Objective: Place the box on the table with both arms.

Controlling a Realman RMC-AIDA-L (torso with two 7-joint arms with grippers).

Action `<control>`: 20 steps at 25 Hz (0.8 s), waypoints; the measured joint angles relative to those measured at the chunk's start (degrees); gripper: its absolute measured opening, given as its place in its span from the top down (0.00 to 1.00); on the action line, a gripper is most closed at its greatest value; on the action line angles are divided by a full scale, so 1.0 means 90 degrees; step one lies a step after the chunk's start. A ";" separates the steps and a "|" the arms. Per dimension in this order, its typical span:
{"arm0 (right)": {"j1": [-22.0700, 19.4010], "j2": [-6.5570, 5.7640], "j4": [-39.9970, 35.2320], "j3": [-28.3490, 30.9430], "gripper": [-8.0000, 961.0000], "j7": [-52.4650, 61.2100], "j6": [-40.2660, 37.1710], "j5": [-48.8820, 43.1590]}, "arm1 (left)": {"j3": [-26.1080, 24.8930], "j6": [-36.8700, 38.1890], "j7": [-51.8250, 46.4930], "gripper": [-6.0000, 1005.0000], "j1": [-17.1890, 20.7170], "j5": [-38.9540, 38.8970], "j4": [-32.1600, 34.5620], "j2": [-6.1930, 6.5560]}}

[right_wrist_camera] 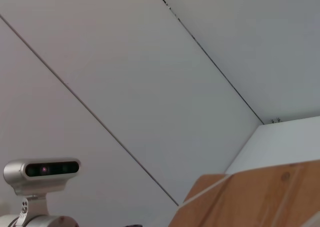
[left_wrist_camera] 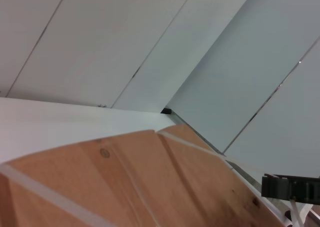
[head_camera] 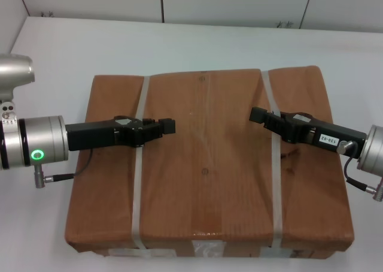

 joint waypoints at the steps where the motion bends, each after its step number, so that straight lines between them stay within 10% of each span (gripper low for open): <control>1: 0.0000 0.0000 0.0000 0.0000 0.96 0.0000 0.0000 0.0000 | 0.0000 0.0000 0.0000 0.90 0.0000 0.0000 0.0000 0.0000; 20: 0.0041 0.0025 0.0005 -0.0078 0.96 -0.0022 0.0383 -0.0029 | 0.0063 -0.0681 0.0005 0.90 -0.0009 0.0040 0.0001 -0.0083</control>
